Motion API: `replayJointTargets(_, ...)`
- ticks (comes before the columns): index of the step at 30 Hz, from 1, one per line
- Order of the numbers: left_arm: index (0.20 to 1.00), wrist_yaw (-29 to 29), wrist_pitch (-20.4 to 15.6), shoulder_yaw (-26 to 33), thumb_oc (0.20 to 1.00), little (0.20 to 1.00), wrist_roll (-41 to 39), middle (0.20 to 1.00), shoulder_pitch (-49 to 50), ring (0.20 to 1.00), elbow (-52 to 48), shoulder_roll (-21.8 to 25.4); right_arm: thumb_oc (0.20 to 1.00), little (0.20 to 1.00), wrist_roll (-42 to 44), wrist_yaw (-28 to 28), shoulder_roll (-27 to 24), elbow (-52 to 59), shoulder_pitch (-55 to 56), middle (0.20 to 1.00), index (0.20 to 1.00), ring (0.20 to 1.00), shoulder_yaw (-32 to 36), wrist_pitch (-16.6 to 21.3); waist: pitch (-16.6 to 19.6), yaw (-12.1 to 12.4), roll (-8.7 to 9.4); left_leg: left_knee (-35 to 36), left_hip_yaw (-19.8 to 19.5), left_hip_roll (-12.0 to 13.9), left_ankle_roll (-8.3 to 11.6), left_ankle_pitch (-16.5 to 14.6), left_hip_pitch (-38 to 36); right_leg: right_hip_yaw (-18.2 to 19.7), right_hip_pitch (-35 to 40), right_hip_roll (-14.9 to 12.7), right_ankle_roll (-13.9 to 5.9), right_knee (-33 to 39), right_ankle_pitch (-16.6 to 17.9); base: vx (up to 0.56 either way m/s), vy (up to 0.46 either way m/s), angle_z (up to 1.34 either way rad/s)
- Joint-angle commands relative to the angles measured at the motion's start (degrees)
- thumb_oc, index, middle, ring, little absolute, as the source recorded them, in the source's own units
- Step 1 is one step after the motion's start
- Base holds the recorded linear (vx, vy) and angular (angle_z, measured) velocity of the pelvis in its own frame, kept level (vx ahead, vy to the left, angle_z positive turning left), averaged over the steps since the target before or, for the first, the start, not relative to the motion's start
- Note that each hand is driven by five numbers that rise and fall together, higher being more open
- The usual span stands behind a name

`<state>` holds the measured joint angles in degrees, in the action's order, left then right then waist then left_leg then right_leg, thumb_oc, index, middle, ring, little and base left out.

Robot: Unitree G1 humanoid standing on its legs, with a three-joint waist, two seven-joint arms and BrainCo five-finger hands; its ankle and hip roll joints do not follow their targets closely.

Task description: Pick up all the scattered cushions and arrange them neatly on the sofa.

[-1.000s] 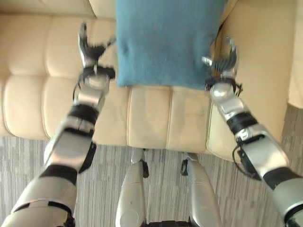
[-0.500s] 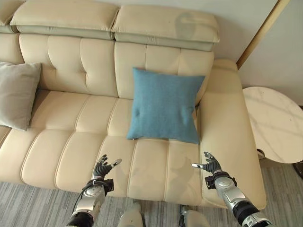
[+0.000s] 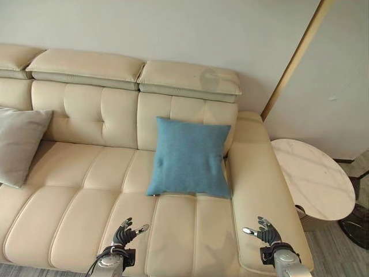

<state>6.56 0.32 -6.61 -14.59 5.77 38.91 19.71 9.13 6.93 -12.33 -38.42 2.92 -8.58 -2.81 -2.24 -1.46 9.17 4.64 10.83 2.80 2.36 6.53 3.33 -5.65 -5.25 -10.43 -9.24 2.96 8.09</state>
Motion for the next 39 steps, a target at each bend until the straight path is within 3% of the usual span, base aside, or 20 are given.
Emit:
replayJointTargets(1, 1.0, -0.4, -1.7, 0.7, 1.0, 1.0, 1.8, 1.0, -5.5, 1.0, 0.4, 1.4, 1.0, 1.0, 2.1, 0.8, -2.0, 1.2, -5.7, 1.0, 1.0, 1.0, 0.0, 2.1, -5.5, -0.1, -3.74, 0.4, -1.1, 0.2, -1.66, -5.8, -1.3, -0.3, 1.0, 2.2, -1.42, -8.9, -6.7, -0.21, 0.054, -0.17)
replayJointTargets(3, 1.0, -0.8, -1.3, 0.6, 1.0, 1.0, 1.8, 1.0, -5.3, 1.0, 0.3, 1.4, 1.0, 1.0, 2.4, 0.5, -2.2, 1.4, -5.3, 1.0, 1.0, 1.0, 0.1, 2.2, -5.1, 0.3, -4.24, 0.4, -0.6, 0.4, -1.9, -5.3, -0.7, 0.0, 2.2, 3.3, -0.6, -12.4, -9.9, -0.16, 0.038, -0.17)
replayJointTargets(4, 1.0, -0.8, -1.3, 0.6, 1.0, 1.0, 1.8, 1.0, -5.3, 1.0, 0.3, 1.4, 1.0, 1.0, 2.4, 0.5, -2.2, 1.4, -5.3, 1.0, 1.0, 1.0, 0.1, 2.2, -5.0, 0.4, -4.27, 0.4, -0.5, 0.4, -1.88, -5.2, -0.6, 0.1, 2.0, 3.4, -0.57, -12.3, -9.8, -0.17, 0.001, -0.27)
replayJointTargets(6, 1.0, -0.7, -0.7, 0.9, 1.0, 1.0, 1.5, 1.0, -5.1, 1.0, 0.7, 1.0, 1.0, 1.0, 2.9, 0.4, -2.3, 1.3, -4.7, 1.0, 1.0, 1.0, 0.5, 2.2, -3.9, 0.9, -4.32, 0.2, 0.2, 0.0, -2.07, -4.3, 0.8, 1.7, 4.6, 5.7, 0.12, -15.3, -13.0, -0.2, -0.048, -0.15)
replayJointTargets(8, 1.0, -0.4, -0.8, 1.3, 1.0, 1.0, 0.8, 1.0, -5.0, 1.0, 0.9, 0.7, 1.0, 1.0, 3.2, 0.4, -2.2, 1.2, -4.8, 1.0, 1.0, 1.0, 0.5, 2.3, -3.7, 1.4, -3.88, -0.2, 0.9, -0.3, -2.12, -3.9, 1.6, 1.9, 7.0, 6.1, 0.36, -13.3, -13.5, -0.23, -0.151, -0.17)
replayJointTargets(9, 1.0, -0.4, -0.7, 2.3, 1.0, 1.0, -1.4, 1.0, -3.6, 1.0, -0.9, -0.2, 1.0, 1.0, 3.0, 0.6, -2.4, 2.6, -4.5, 1.0, 1.0, 1.0, -0.2, 1.9, -3.3, 2.5, -3.68, -1.1, 2.8, 0.7, -1.22, -1.6, 3.3, 1.9, 9.5, 7.5, 2.63, -6.4, -15.9, -0.25, -0.205, -0.49)
replayJointTargets(14, 1.0, -0.3, -0.6, 2.0, 1.0, 1.0, -1.9, 1.0, -3.6, 1.0, -1.1, -0.6, 1.0, 1.0, 3.4, 0.6, -2.9, 3.5, -4.7, 1.0, 1.0, 1.0, -0.8, 2.1, -4.3, 2.3, -4.85, -2.1, 2.8, 2.1, 0.07, 1.0, 5.0, 2.2, 10.3, 9.3, 4.15, -2.4, -15.7, -0.2, -0.174, -0.4)
replayJointTargets(18, 1.0, -0.6, -0.8, 1.2, 1.0, 1.0, -2.8, 1.0, -4.2, 1.0, -2.1, -1.5, 1.0, 1.0, 3.3, 0.8, -3.9, 3.8, -5.2, 1.0, 1.0, 1.0, -1.7, 2.3, -6.8, 1.9, -7.25, -3.2, 2.5, 3.5, 2.52, 4.3, 8.0, -0.5, 10.4, 10.4, 5.09, -0.5, -14.9, -0.28, -0.124, 0.17)
replayJointTargets(20, 1.0, -0.5, -0.9, 1.2, 1.0, 1.0, -4.2, 1.0, -5.1, 1.0, -1.5, -1.9, 1.0, 1.0, 3.3, 1.0, -4.1, 3.0, -6.2, 1.0, 1.0, 1.0, -2.2, 2.1, -7.7, 1.4, -6.71, -8.2, 1.3, 3.0, 2.09, 0.7, 8.3, -2.0, 8.6, 9.0, 5.23, -1.1, -13.5, -0.37, -0.065, 0.33)
replayJointTargets(21, 1.0, -0.8, -0.7, 0.9, 1.0, 1.0, -4.0, 1.0, -4.7, 1.0, -1.3, -2.1, 1.0, 1.0, 3.5, 0.6, -4.1, 3.3, -6.4, 1.0, 1.0, 1.0, -2.5, 2.0, -7.2, 1.0, -5.86, -11.9, 0.2, 2.5, 1.26, -3.1, 7.2, -2.4, 8.0, 7.7, 5.01, -0.8, -12.3, -0.16, -0.018, 0.47)
replayJointTargets(22, 1.0, -0.8, -0.7, 0.9, 1.0, 1.0, -4.0, 1.0, -4.7, 1.0, -1.3, -2.1, 1.0, 1.0, 3.5, 0.6, -4.1, 3.3, -6.4, 1.0, 1.0, 1.0, -2.5, 2.0, -7.1, 1.0, -5.86, -11.9, 0.2, 2.5, 1.26, -3.1, 7.2, -2.4, 8.0, 7.7, 5.01, -0.8, -12.3, -0.17, 0.011, 0.55)
replayJointTargets(23, 1.0, -1.0, -0.6, 0.6, 1.0, 1.0, -4.0, 1.0, -4.5, 1.0, -1.2, -2.4, 1.0, 1.0, 3.5, 0.1, -4.4, 3.3, -7.2, 1.0, 1.0, 1.0, -3.3, 2.0, -7.0, 0.9, -5.17, -15.7, -2.0, 2.1, 0.83, -7.4, 5.3, -2.5, 7.4, 6.5, 4.92, -0.6, -11.4, -0.11, 0.036, 0.14)
replayJointTargets(24, 1.0, -0.9, -0.5, 0.6, 1.0, 1.0, -4.1, 1.0, -4.4, 1.0, -1.1, -2.6, 1.0, 1.0, 3.5, -0.1, -4.4, 3.6, -7.2, 1.0, 1.0, 1.0, -3.3, 1.9, -6.7, 0.6, -5.28, -15.5, -2.3, 2.3, 0.86, -8.4, 3.6, -2.8, 7.3, 6.3, 4.82, -0.3, -11.4, -0.11, 0.035, 0.12)
replayJointTargets(26, 1.0, -0.8, -0.5, 0.5, 1.0, 1.0, -4.3, 1.0, -4.3, 1.0, -1.0, -2.8, 1.0, 1.0, 3.5, -0.2, -4.3, 3.8, -7.3, 1.0, 1.0, 1.0, -3.3, 1.9, -6.0, 0.2, -5.53, -14.0, -2.3, 2.6, 0.94, -8.7, 2.0, -3.2, 6.9, 6.4, 4.69, 0.0, -11.5, -0.02, 0.076, 0.08)
replayJointTargets(27, 1.0, -0.7, -0.1, 0.2, 1.0, 1.0, -3.9, 1.0, -3.9, 1.0, -1.0, -3.3, 1.0, 1.0, 3.4, -0.2, -4.1, 3.9, -6.9, 1.0, 1.0, 1.0, -2.8, 1.7, -4.7, -0.8, -6.81, -9.2, -1.2, 3.5, 1.34, -7.4, -1.2, -4.1, 6.3, 7.1, 4.47, -0.1, -11.8, 0.0, 0.105, 0.29)
replayJointTargets(28, 1.0, -0.7, -0.1, 0.2, 1.0, 1.0, -3.9, 1.0, -3.9, 1.0, -1.0, -3.4, 1.0, 1.0, 3.4, -0.2, -4.1, 3.9, -6.8, 1.0, 1.0, 1.0, -2.8, 1.7, -4.8, -0.8, -6.82, -8.8, -1.1, 3.5, 1.36, -7.2, -1.5, -4.1, 6.4, 7.1, 4.47, -0.1, -11.8, 0.03, 0.138, 0.46)
replayJointTargets(30, 1.0, -0.7, 0.0, -0.5, 1.0, 1.0, -2.8, 1.0, -4.3, 1.0, -0.3, -3.6, 1.0, 1.0, 3.7, 0.2, -3.7, 3.1, -6.8, 1.0, 1.0, 1.0, -2.1, 1.7, -3.1, -1.4, -7.69, -1.4, -1.2, 2.6, 1.92, -5.8, -4.0, -5.2, 6.2, 7.1, 3.88, 0.1, -11.2, 0.05, 0.166, 0.63)
replayJointTargets(39, 1.0, -1.2, 0.1, -0.5, 1.0, 1.0, 0.0, 1.0, -3.3, 1.0, 0.5, -3.2, 1.0, 1.0, 2.5, -0.4, -2.4, 1.2, -5.9, 1.0, 1.0, 1.0, -2.6, 1.1, -2.3, -0.9, -7.67, 0.4, -0.9, 0.8, 0.87, -6.9, -6.2, -5.2, 7.2, 5.0, 2.19, 0.1, -9.9, 0.0, 0.121, 0.06)
